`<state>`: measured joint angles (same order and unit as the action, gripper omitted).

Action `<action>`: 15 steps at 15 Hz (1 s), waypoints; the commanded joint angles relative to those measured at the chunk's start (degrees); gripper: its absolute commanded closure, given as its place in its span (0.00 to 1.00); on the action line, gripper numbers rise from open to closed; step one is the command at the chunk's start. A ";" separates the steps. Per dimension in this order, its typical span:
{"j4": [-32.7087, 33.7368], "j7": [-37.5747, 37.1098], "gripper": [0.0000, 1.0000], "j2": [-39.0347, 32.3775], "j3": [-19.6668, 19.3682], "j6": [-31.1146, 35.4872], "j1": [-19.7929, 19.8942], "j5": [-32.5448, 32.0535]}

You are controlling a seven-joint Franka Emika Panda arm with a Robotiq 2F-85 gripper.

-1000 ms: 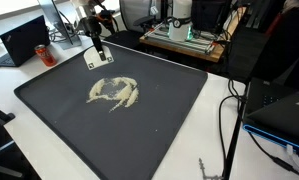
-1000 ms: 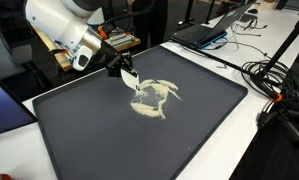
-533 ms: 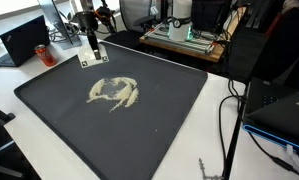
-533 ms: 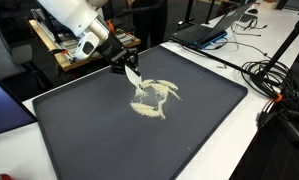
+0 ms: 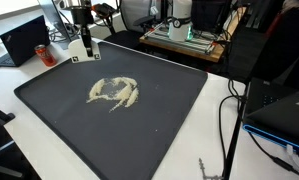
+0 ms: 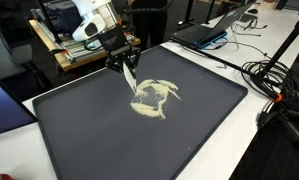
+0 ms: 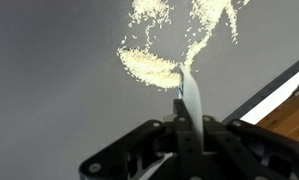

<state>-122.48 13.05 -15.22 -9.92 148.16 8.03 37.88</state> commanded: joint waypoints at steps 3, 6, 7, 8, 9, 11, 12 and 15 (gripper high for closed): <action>-2.50 -16.93 0.99 1.62 -1.13 6.61 -1.88 -19.39; -1.94 -27.02 0.99 1.52 -4.06 3.28 -4.24 -33.51; -1.73 -29.70 0.99 1.81 -4.90 1.26 -4.97 -37.73; -1.69 -31.35 0.99 2.23 -5.33 -0.63 -5.44 -41.06; -1.65 -33.13 0.99 2.62 -5.70 -2.59 -5.93 -44.19; -2.10 -33.62 0.99 4.12 -5.08 -6.60 -5.94 -47.93; -2.45 -32.31 0.99 5.04 -4.22 -8.44 -5.53 -48.43; -3.97 -29.80 0.99 8.04 -2.34 -11.24 -5.06 -49.54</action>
<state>-123.69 -18.06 -11.67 -13.52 139.62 2.89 -9.27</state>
